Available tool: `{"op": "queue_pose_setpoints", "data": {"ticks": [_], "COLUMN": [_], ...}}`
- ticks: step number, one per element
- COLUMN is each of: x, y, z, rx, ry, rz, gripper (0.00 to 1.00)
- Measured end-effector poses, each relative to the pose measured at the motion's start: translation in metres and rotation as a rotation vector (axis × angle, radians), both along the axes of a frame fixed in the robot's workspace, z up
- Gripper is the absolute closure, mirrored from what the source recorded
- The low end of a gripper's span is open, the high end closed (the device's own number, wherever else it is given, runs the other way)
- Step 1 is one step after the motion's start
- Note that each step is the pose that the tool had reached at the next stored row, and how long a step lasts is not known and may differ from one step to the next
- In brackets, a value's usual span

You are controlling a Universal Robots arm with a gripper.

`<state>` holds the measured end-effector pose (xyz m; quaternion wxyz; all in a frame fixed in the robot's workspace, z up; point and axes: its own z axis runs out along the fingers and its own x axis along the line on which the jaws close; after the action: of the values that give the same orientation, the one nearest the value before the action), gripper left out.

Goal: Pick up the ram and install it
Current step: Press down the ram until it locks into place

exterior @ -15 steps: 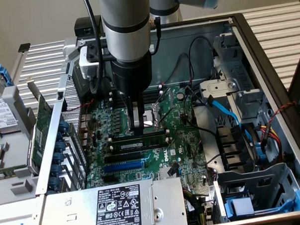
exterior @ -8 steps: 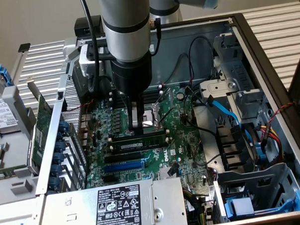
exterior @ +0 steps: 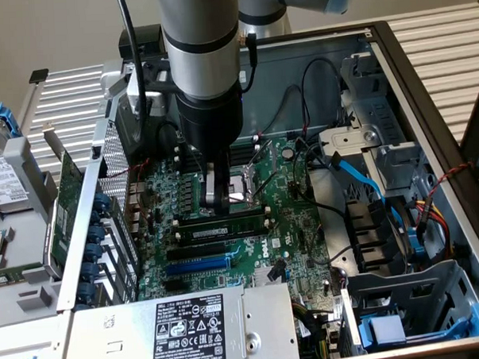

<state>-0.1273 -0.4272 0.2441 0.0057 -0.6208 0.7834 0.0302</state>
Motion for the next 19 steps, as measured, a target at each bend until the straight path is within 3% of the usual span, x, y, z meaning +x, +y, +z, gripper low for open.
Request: {"op": "queue_pose_setpoints", "data": {"ticks": [19], "x": [0.0000], "y": [0.0000], "z": [-0.0001], "rx": [0.0000], "ry": [0.0000], "rz": [-0.298], "gripper": [0.89]}}
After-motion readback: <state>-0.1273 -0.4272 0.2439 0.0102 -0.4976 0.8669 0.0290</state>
